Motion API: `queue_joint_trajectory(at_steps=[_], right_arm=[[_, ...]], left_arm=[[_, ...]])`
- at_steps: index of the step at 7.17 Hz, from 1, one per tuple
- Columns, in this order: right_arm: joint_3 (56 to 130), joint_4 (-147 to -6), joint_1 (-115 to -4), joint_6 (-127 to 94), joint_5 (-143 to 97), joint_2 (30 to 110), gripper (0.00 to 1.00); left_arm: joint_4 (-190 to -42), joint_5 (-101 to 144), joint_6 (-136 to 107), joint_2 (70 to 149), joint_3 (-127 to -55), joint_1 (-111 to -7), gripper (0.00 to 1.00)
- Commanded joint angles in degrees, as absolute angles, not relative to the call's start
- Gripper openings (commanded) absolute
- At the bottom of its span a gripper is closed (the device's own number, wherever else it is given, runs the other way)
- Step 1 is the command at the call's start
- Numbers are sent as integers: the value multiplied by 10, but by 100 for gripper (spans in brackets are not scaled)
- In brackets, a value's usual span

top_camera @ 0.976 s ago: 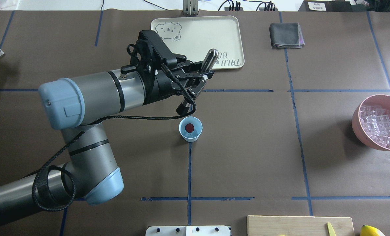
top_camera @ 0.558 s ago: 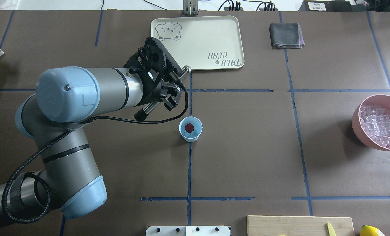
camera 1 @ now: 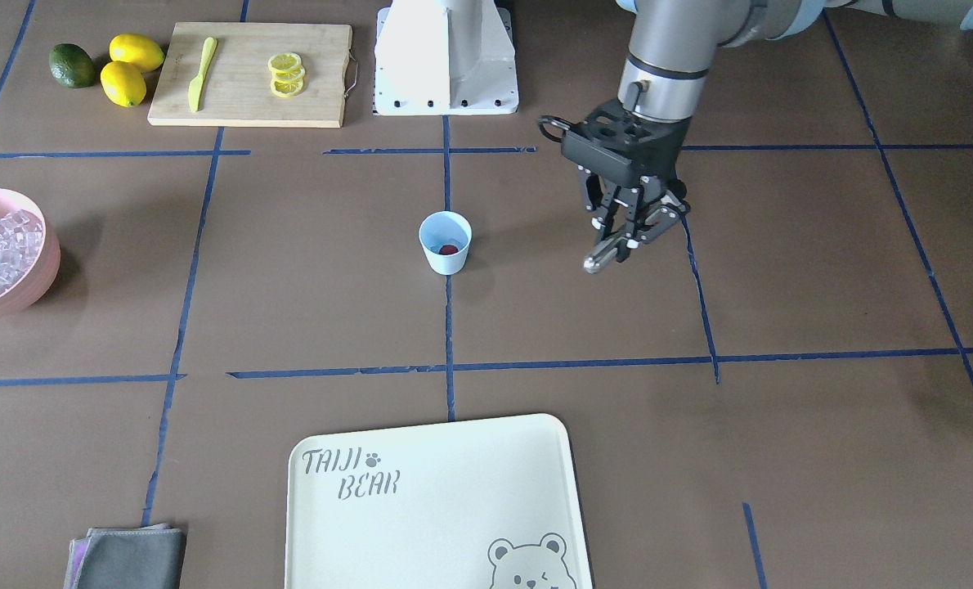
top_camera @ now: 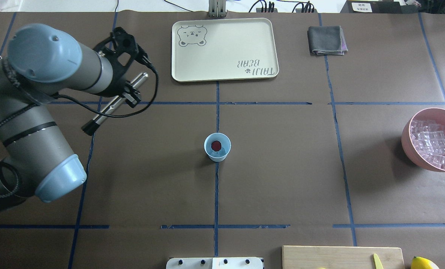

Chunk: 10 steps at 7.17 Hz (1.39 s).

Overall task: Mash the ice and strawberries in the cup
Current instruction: 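Lower the muddler onto the table and open the left gripper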

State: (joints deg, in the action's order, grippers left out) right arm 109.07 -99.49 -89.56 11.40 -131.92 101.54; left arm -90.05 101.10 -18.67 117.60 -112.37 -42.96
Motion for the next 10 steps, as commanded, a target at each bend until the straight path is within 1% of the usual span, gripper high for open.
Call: queue_joint_trajectory(at_steps=[1,3,5,6,8,9,10], right_arm=[[1090,-995,-896,114,-1319,1015,100],[1090,-995,-896,114,-1319,1015,100],[1090,-995,-896,114,-1319,1015,100],[1090,-995,-896,114,-1319,1015,100],[1090,-995,-896,114,-1319,1015,100],[1091,-995,-896,114,-1319,1015,100],[1091,-995,-896,114,-1319,1015,100]], left_arm=[[-893,1101,-329,1095,-1119,-515,8],[-900,1141,-330,1008,-1105,-582,7],[-934,1176,-331,942,-1085,-602,7],[-1007,1177,-332,914,-1041,-608,7],[-1157,1204,-331,907,-918,-613,7],[-1198,1204,-331,907,-876,-613,7],[-1201,1205,-330,907,-859,-613,7]])
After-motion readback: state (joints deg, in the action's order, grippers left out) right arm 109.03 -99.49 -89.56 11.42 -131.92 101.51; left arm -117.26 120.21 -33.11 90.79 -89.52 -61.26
